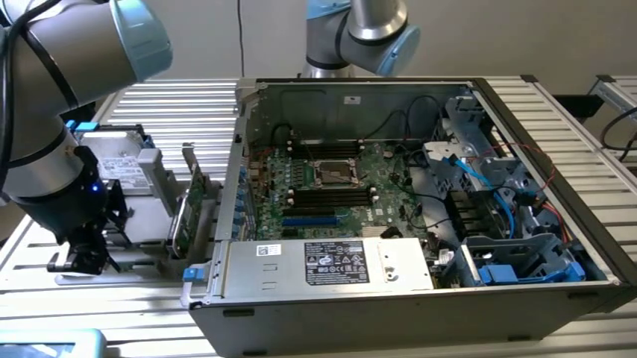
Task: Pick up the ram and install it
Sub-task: 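Pick up the ram and move it above insertion slot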
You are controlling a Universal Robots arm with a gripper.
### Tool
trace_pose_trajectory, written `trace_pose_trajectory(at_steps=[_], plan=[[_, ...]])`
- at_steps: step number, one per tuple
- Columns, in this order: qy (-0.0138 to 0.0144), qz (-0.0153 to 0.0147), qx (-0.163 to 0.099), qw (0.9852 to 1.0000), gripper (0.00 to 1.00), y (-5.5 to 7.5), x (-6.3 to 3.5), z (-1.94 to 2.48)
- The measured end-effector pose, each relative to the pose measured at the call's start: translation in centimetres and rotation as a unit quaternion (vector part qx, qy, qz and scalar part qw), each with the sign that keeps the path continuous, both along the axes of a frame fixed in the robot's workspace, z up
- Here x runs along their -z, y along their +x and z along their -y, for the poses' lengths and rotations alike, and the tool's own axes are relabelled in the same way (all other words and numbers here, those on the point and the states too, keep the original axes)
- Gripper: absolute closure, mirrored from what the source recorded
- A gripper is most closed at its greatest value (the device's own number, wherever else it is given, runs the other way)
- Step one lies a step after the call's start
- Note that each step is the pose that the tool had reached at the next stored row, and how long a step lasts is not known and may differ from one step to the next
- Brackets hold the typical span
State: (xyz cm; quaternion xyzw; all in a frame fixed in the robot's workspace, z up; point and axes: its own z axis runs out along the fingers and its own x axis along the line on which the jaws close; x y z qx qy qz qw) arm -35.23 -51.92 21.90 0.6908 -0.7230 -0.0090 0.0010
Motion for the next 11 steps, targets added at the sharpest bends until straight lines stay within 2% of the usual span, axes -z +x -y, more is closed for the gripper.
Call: trace_pose_trajectory(at_steps=[5, 11], plan=[[-0.0001, -0.0001, 0.000, 1.0000, 0.52, 0.0, 0.90, 0.01], [-0.0002, -0.0003, 0.000, 1.0000, 0.52, 0.0, 1.51, 0.01]])
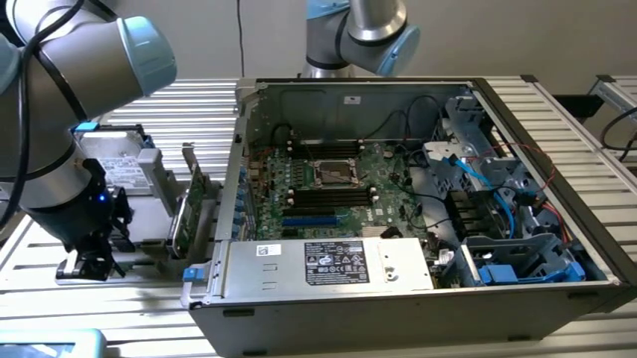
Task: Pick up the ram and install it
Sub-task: 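Pick up the ram and move it above insertion slot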
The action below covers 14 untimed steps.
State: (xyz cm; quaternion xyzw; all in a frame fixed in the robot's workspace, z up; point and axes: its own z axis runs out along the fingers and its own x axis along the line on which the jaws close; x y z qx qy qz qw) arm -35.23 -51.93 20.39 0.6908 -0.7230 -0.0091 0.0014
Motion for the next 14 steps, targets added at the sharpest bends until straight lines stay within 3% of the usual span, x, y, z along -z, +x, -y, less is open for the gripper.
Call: trace_pose_trajectory(at_steps=[4, 5, 6, 7, 11, 14], plan=[[0.0001, 0.0001, 0.000, 1.0000, 0.54, -0.01, 0.12, 0.00], [0.0001, 0.0001, 0.000, 1.0000, 0.60, -0.01, 0.17, 0.00], [0.0001, 0.0001, 0.000, 1.0000, 0.60, -0.03, 0.22, 0.00], [0.0001, 0.0001, 0.000, 1.0000, 0.73, -0.05, 0.29, 0.00], [0.0005, -0.0001, 0.000, 1.0000, 0.84, -0.13, 0.36, 0.00], [0.0018, 0.0001, 0.000, 1.0000, 0.88, -0.15, -0.35, 0.01]])
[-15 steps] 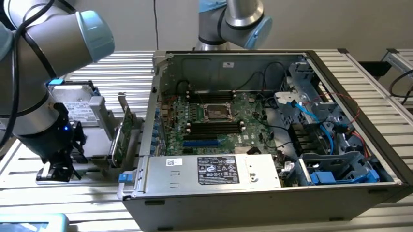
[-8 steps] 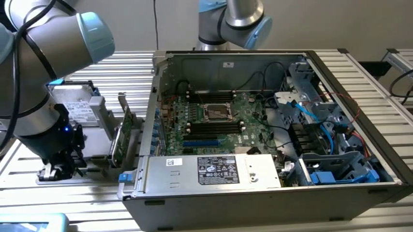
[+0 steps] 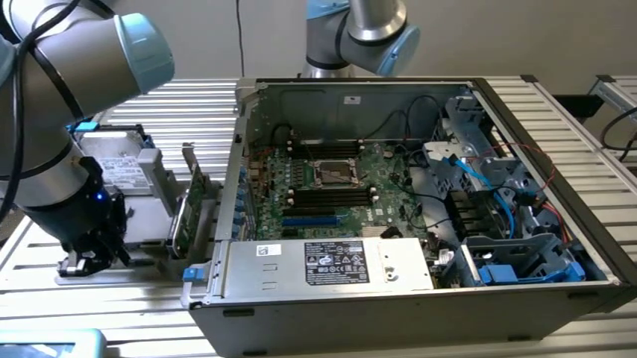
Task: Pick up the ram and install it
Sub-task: 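Pick up the ram and move it above insertion slot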
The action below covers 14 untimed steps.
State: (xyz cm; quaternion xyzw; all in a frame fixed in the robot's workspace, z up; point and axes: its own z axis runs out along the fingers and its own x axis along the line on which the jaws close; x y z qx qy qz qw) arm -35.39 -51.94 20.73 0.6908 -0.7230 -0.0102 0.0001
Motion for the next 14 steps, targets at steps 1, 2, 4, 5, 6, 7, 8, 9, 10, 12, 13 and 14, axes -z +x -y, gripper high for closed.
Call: trace_pose_trajectory(at_steps=[1, 2, 4, 5, 6, 7, 8, 9, 10, 12, 13, 14], plan=[[0.0001, 0.0000, 0.000, 1.0000, 0.88, 0.0, -0.38, 0.02], [0.0001, -0.0001, 0.000, 1.0000, 0.88, 0.0, -0.83, 0.05], [0.0001, -0.0001, 0.000, 1.0000, 0.88, 0.0, -1.74, 0.12], [0.0001, -0.0001, 0.000, 1.0000, 0.88, 0.0, -2.21, 0.17], [0.0001, -0.0001, 0.000, 1.0000, 0.88, 0.0, -2.63, 0.21], [0.0001, -0.0001, 0.000, 1.0000, 0.88, 0.0, -3.08, 0.25], [0.0000, -0.0002, 0.000, 1.0000, 0.88, 0.0, -3.53, 0.30], [0.0001, -0.0001, 0.000, 1.0000, 0.88, 0.0, -4.02, 0.35], [0.0001, -0.0001, 0.000, 1.0000, 0.88, 0.0, -4.45, 0.40], [0.0001, -0.0001, 0.000, 1.0000, 0.88, 0.0, -5.38, 0.51], [0.0001, -0.0001, 0.000, 1.0000, 0.88, 0.0, -5.80, 0.56], [0.0001, -0.0001, 0.000, 1.0000, 0.88, 0.0, -6.29, 0.62]])
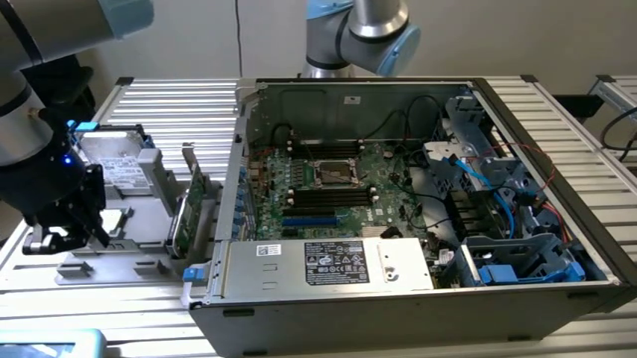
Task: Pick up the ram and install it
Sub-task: 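Pick up the ram and move it above insertion slot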
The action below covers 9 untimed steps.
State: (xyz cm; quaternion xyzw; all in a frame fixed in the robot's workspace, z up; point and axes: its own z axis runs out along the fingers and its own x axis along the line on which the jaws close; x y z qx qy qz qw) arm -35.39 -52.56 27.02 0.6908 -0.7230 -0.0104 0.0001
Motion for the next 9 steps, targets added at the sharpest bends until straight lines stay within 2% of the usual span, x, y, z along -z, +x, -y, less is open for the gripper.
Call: trace_pose_trajectory(at_steps=[4, 9], plan=[[0.0000, 0.0001, 0.000, 1.0000, 0.88, 0.1, -1.72, 0.15], [0.0008, 0.0012, 0.000, 1.0000, 0.88, 1.5, -2.64, 0.45]])
